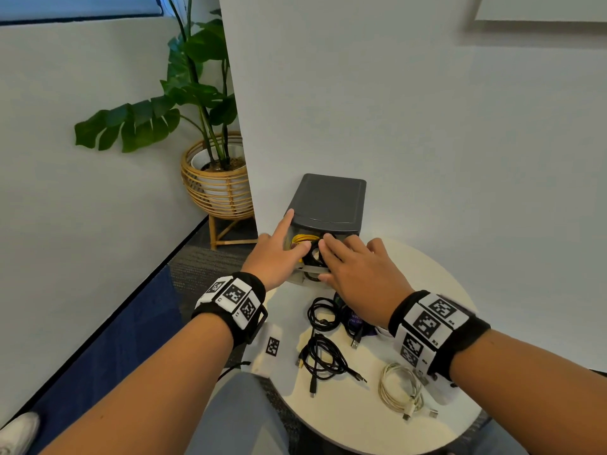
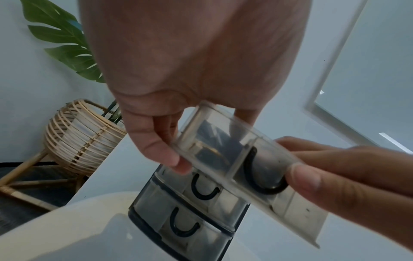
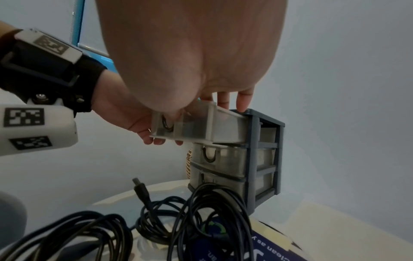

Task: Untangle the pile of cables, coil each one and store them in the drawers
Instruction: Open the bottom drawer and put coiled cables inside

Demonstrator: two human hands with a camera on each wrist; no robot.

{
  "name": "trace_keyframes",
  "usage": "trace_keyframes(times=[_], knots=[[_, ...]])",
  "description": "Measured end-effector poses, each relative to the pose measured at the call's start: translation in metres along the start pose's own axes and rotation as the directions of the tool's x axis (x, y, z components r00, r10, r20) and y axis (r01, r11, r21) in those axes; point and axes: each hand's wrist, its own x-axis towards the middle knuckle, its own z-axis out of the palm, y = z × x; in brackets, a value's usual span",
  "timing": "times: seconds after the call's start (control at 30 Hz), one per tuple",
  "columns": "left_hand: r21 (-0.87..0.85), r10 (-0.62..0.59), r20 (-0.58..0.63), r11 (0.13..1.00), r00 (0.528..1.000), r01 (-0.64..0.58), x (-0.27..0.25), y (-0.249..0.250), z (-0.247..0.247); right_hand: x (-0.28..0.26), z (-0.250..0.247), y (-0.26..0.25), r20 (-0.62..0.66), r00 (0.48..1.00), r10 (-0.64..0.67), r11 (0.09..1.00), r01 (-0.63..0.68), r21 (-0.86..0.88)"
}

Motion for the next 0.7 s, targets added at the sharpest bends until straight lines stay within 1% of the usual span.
trace_keyframes(times=[0.1, 0.2, 0.27, 0.37, 0.43, 0.5, 0.6, 0.7], knots=[[0.023, -0.007, -0.052, 1.000, 0.999, 0.008, 0.004, 0.002, 0.000, 0.003, 0.003, -0.001, -0.023, 0.999, 0.037, 0.999, -0.038, -0.012], [-0.004, 0.020, -0.091, 1.000, 0.996, -0.021, 0.008, 0.006, 0.000, 0.006, 0.005, -0.002, -0.068, 0.994, 0.087, 0.996, -0.089, -0.013], [-0.019, 0.036, -0.121, 0.999, 0.992, -0.039, 0.012, 0.007, 0.001, 0.010, 0.004, -0.001, -0.076, 0.990, 0.115, 0.993, -0.116, -0.013], [-0.027, 0.071, -0.158, 0.997, 0.985, -0.076, 0.017, 0.007, 0.001, 0.017, 0.002, 0.001, -0.105, 0.986, 0.127, 0.992, -0.127, 0.006], [-0.037, 0.093, -0.159, 0.994, 0.983, -0.100, 0.018, 0.008, 0.002, 0.021, 0.000, 0.006, -0.139, 0.981, 0.135, 0.990, -0.128, 0.058], [-0.039, 0.098, -0.161, 0.994, 0.982, -0.106, 0.019, 0.008, 0.001, 0.025, -0.003, 0.013, -0.151, 0.974, 0.170, 0.980, -0.152, 0.125], [-0.059, 0.088, -0.154, 0.993, 0.984, -0.098, 0.020, 0.008, -0.001, 0.030, -0.001, 0.019, -0.122, 0.974, 0.190, 0.967, -0.164, 0.194], [-0.136, 0.063, -0.103, 0.988, 0.993, -0.076, 0.021, 0.009, -0.004, 0.029, 0.001, 0.023, -0.101, 0.981, 0.165, 0.963, -0.138, 0.231]])
